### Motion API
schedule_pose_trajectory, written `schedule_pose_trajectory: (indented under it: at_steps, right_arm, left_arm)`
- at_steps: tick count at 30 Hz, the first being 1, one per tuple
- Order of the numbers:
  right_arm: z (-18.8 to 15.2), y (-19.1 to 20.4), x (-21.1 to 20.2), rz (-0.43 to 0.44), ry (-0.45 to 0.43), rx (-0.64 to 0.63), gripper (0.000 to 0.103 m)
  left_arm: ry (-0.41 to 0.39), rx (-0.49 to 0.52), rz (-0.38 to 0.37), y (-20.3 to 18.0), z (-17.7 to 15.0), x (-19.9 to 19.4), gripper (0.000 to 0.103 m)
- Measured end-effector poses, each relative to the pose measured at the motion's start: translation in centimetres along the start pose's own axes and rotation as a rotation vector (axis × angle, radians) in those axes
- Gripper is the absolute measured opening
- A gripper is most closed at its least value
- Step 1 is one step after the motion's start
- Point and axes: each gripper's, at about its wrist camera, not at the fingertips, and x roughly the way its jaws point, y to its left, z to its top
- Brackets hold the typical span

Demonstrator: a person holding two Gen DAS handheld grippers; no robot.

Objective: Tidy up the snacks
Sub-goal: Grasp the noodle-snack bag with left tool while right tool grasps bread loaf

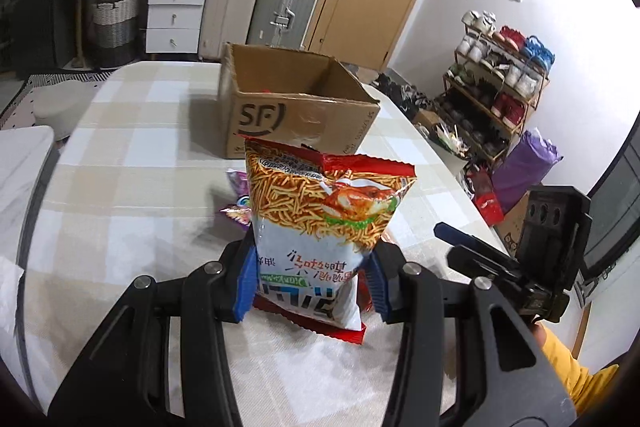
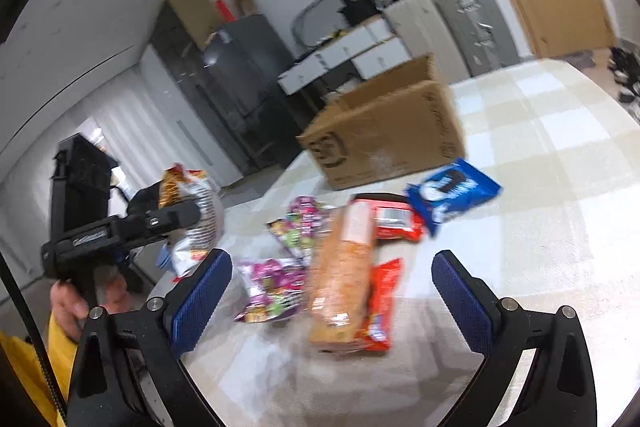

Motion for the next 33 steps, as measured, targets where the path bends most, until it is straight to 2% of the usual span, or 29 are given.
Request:
schedule_pose_trajectory:
  at_steps: [2,4,9,11,15,17,21,23,33]
  right_arm:
    - [0.0,1.3,0.0,-0.01,0.01,-0.04,0.102]
    - [0.3,2.1,0.6,-0.067,0.031,-0.061,0.102]
    - [1.3,1.5,2.7,-0.109,0.102,-0.008,0.101]
    - [1.4,1.8,4.0,-0.156,0.153,-0.044,0.088]
    - [1.0,1.8,6.1,-0.192,0.218,-0.046,0.081]
    - [0.7,1.8,6.8,-0.205,0.239,-0.051,0.067]
    - [0.1,2.0,7.8,-0.254,0.281,-0.082,0.053]
    - [0.1,1.9,7.9,-0.268,0.282,-0.085,0.04]
    - [0.2,1.6,5.7,-0.261,0.215,-0.032,0.039]
  left_arm:
    - [-0.005,-0.012,0.0,0.6,-0.5,-1.0,0.042]
    - [-0.003,-0.026,-0.001,1.4,-1.1,-1.7,0.042]
    - [0.002,-0.065,-0.013,3.1,-2.8,-3.0,0.042]
    - [0.005,-0.078,-0.012,3.6,-3.4,-3.1,0.042]
    - [0.013,-0.103,-0.013,4.8,-4.4,-3.4,0.042]
    - [0.014,-0.113,-0.012,5.1,-4.7,-3.2,0.042]
    - [0.022,-0.123,-0.012,5.6,-5.4,-3.1,0.042]
    - [0.024,-0.127,-0.011,5.8,-5.4,-2.8,0.042]
    - [0.032,-0.113,-0.021,5.4,-5.5,-2.0,0.042]
